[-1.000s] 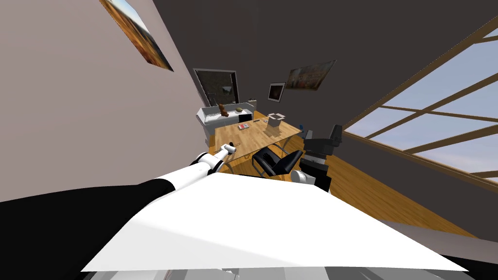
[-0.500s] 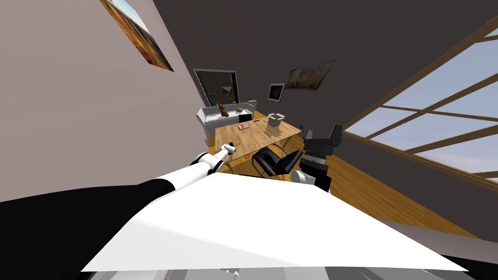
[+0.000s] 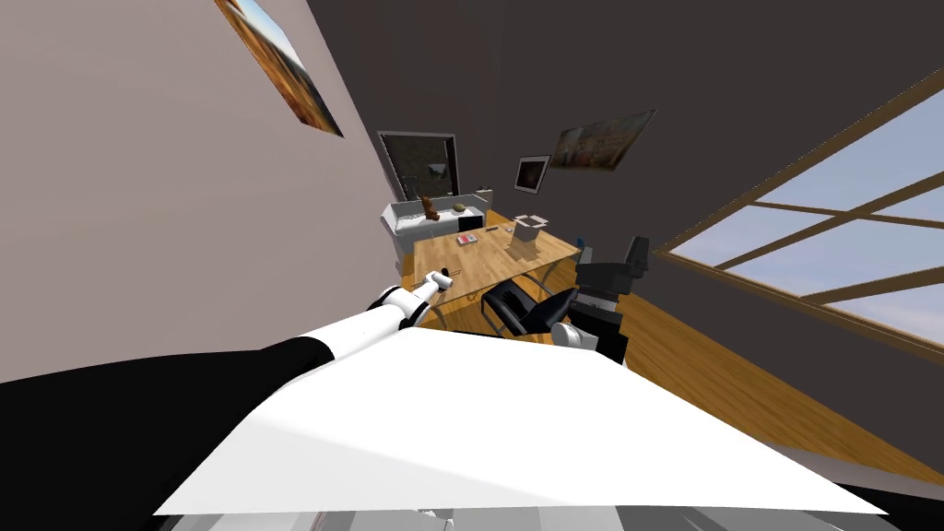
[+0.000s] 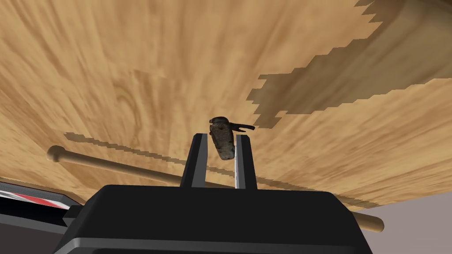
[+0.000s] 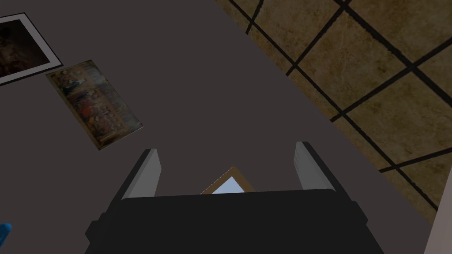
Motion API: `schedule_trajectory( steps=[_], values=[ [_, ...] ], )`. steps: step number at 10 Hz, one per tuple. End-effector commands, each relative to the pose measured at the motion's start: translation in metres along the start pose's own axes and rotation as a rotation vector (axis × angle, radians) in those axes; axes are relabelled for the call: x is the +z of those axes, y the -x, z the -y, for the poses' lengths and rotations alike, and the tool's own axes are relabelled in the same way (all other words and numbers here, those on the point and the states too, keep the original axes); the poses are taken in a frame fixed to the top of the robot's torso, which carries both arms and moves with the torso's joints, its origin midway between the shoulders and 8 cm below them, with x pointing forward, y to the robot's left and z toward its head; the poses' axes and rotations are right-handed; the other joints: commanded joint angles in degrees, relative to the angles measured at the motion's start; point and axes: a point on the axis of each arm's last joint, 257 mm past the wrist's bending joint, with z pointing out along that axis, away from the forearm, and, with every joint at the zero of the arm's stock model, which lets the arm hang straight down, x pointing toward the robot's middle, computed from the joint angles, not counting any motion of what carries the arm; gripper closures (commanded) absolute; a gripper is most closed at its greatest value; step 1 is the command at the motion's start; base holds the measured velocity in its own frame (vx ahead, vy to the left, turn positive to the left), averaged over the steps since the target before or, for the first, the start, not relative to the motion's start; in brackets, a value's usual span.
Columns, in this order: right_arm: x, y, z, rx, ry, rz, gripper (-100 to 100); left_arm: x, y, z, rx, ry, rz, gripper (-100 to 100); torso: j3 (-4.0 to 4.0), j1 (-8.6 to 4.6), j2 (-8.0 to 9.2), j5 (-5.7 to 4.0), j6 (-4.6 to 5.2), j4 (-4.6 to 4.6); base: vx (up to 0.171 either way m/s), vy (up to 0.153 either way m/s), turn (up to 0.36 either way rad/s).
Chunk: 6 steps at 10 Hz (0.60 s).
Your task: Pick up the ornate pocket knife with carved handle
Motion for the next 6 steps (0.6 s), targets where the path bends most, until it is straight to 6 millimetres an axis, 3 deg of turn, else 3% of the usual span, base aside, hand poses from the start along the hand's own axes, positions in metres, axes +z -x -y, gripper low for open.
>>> schedule_trajectory(
  steps=[1,2,5,6],
  values=[
    [0.000,0.000,0.000,0.000,0.000,0.000,0,-0.003,-0.002,0.007,0.005,-0.002,-0.001,100,0.00,0.00,0.00,0.00,0.00,0.00,-0.007,0.031,0.055],
    [0.000,0.000,0.000,0.000,0.000,0.000,0,-0.012,-0.011,0.030,0.028,-0.012,-0.003,100,0.00,-0.02,0.00,-0.01,0.01,0.01,-0.013,0.057,0.168],
    [0.000,0.000,0.000,0.000,0.000,0.000,0,-0.016,-0.014,0.038,0.033,-0.013,-0.003,100,0.01,-0.03,0.02,-0.01,0.01,0.00,-0.011,0.033,0.053],
    [0.000,0.000,0.000,0.000,0.000,0.000,0,-0.015,-0.014,0.038,0.033,-0.013,-0.003,0,-0.01,-0.09,-0.01,-0.02,0.00,0.00,0.000,0.000,0.000]
  ],
)
